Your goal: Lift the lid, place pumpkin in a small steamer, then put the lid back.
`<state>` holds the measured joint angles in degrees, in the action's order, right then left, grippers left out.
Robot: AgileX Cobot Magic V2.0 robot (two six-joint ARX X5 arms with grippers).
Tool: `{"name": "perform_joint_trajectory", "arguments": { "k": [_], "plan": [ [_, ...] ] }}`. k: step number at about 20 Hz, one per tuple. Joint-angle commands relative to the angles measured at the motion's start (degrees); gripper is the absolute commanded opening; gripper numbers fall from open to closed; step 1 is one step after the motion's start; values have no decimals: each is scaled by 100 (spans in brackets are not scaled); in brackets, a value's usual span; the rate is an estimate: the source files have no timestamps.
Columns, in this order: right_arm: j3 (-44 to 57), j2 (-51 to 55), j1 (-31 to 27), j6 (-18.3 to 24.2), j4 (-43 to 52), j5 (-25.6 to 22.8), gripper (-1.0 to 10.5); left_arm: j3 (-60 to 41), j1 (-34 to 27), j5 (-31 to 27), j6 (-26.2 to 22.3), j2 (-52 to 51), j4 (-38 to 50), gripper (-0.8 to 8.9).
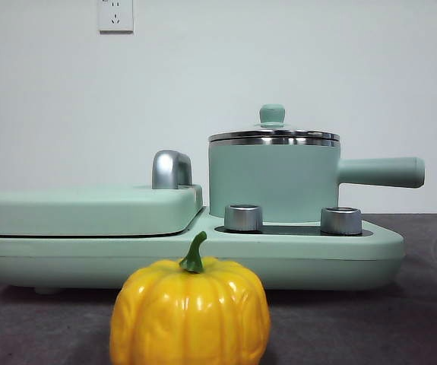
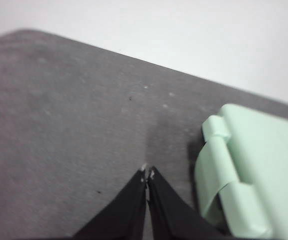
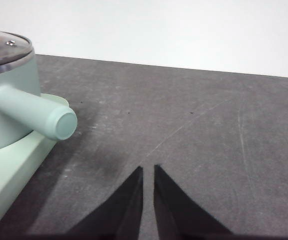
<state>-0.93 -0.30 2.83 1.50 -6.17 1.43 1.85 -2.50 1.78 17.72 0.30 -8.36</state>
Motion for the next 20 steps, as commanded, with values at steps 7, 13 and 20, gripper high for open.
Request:
{"name": "perform_joint_trajectory", "arguments": {
  "k": [7,13,20],
  "plan": [
    [22,9,-9,-1596,13,-20,34,-107,-7,26,1735,-2,81,7],
    [17,9,2,-2612,50,4,33,-105,-4,389,2581,-2,116,7],
    [-76,9,4,-2629,555,492,12,-81,-7,385,1788,0,1270,7]
  ]
}}
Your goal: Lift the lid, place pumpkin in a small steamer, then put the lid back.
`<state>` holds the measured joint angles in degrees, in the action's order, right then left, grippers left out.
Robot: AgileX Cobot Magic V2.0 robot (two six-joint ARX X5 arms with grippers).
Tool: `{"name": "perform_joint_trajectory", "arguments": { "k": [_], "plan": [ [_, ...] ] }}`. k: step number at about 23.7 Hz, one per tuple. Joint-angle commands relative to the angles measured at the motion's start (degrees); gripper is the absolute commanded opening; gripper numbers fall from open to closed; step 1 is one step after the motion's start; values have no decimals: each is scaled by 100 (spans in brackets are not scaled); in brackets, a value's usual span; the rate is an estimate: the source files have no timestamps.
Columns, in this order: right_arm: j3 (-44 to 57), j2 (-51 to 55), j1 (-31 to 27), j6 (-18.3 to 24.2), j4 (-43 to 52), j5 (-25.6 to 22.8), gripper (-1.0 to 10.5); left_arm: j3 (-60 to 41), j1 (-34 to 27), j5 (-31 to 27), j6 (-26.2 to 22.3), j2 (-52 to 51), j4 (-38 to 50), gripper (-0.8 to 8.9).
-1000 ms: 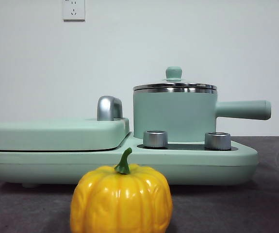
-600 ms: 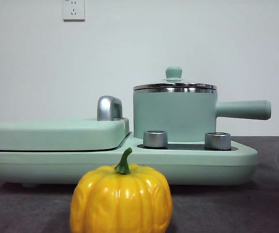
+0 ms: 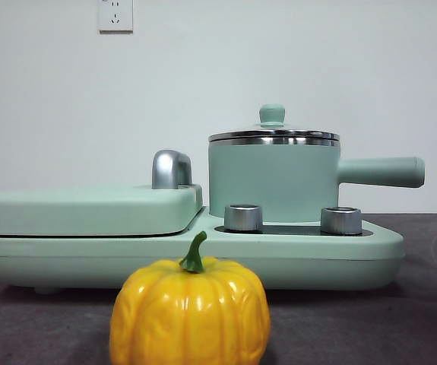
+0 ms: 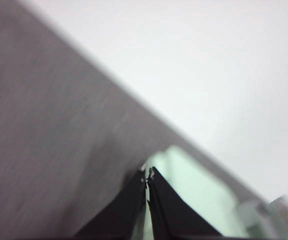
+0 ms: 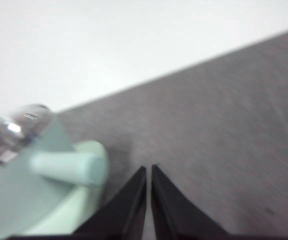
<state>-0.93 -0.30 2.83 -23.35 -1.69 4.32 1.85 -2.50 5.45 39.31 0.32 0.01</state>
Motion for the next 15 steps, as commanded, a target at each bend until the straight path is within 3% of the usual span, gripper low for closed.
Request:
{"name": "perform_joint_trajectory", "arguments": {
  "k": [1,12,15],
  "plan": [
    [-157,2,4,-160,79,297,12,-31,-7,17,-407,-2,518,7],
    [-1668,-376,2,-118,-1067,258,12,1228,-7,13,-461,328,-579,9],
    [-2114,-671,2,101,-1344,258,12,1744,-7,17,-789,614,-1019,10]
  ]
}}
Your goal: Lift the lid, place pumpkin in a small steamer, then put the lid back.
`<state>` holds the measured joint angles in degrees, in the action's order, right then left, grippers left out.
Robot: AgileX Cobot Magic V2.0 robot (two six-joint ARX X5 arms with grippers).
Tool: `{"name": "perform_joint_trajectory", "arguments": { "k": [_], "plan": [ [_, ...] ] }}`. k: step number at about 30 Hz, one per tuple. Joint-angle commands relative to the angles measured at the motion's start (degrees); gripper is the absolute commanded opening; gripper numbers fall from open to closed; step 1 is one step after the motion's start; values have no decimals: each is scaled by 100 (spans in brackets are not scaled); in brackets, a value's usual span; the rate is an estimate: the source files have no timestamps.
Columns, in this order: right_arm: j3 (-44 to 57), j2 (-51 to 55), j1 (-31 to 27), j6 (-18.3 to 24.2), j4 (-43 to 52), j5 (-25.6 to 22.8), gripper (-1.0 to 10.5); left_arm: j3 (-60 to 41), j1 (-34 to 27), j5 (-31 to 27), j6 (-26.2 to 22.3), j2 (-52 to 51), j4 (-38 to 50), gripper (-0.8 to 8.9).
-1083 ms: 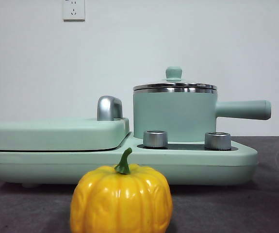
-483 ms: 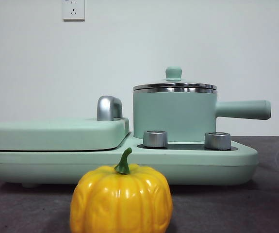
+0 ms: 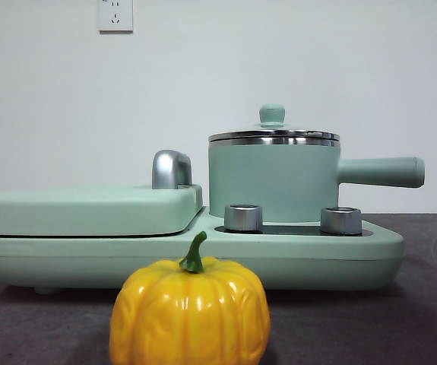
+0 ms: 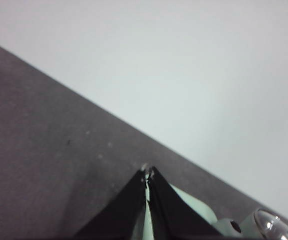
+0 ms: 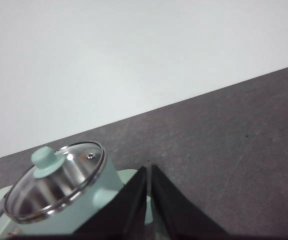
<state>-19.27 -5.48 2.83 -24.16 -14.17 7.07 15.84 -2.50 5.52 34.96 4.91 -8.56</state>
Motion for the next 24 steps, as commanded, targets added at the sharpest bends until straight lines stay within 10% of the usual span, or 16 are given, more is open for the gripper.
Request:
{"name": "perform_joint_trajectory", "arguments": {
  "k": [1,9,24],
  "plan": [
    [-468,-289,4,337,-199,-20,12,577,-7,11,-566,286,-348,10],
    [-1445,-1287,4,1716,-514,96,12,1932,-4,197,-2227,1252,-1141,9],
    [-2308,-3112,33,3049,-619,1419,12,3025,133,1340,-3539,3139,-1165,9]
  ]
}}
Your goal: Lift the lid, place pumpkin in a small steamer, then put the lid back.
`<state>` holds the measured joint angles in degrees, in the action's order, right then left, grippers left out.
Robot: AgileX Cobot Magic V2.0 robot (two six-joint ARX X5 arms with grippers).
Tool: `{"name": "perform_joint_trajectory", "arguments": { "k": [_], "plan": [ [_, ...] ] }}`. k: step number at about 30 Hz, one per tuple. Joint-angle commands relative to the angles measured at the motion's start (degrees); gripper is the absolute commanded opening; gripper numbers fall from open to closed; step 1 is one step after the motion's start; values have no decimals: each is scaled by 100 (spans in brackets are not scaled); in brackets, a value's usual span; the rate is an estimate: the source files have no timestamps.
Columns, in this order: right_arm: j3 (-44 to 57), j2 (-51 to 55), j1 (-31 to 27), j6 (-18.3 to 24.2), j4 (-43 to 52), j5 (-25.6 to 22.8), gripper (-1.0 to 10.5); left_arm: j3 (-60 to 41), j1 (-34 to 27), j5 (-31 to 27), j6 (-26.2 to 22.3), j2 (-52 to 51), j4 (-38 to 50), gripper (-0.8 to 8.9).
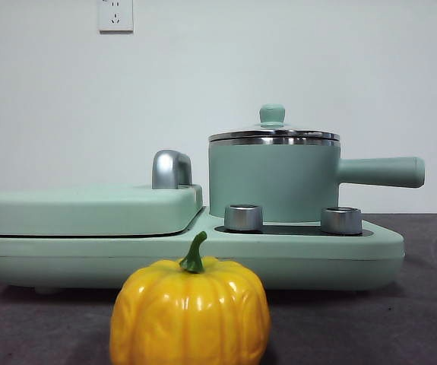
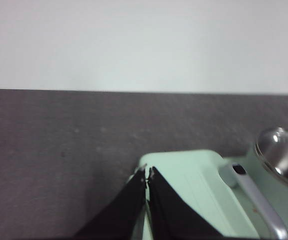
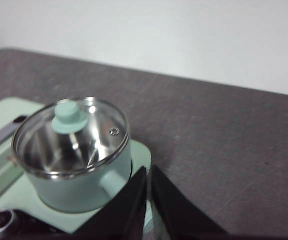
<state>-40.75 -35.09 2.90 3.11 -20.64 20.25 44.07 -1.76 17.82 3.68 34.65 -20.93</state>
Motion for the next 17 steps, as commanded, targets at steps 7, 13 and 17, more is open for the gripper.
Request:
{"name": "perform_joint_trajectory", "arguments": {
  "k": [7,13,17],
  "plan": [
    [-240,-577,328,997,-101,94,12,483,492,232,-1034,857,-208,9],
    [-240,-737,682,1545,-402,72,12,540,975,240,-1871,1202,-531,16],
    [-240,-754,831,1648,-503,70,89,540,1200,238,-1930,1281,-540,188]
  ]
}}
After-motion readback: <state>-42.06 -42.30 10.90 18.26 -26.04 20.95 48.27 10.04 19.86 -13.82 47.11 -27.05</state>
